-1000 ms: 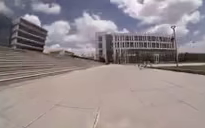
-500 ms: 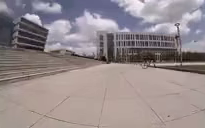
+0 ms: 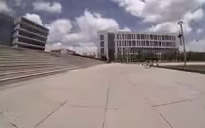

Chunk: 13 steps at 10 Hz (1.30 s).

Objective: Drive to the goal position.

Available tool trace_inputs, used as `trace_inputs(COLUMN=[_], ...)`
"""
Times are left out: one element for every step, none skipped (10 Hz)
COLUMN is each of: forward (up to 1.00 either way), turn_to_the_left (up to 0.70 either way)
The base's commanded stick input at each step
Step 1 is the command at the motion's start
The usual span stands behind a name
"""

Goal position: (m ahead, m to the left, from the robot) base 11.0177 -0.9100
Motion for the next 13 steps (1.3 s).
trace_inputs(forward=[0.70, 0.70, 0.70, 0.70, 0.70, 0.70, 0.70, 0.70, 0.70, 0.70, 0.70, 0.70, 0.70], turn_to_the_left=[0.02, 0.02, 0.02, 0.02, 0.02, 0.02, 0.02, 0.02, 0.02, 0.02, 0.02, 0.02, 0.02])
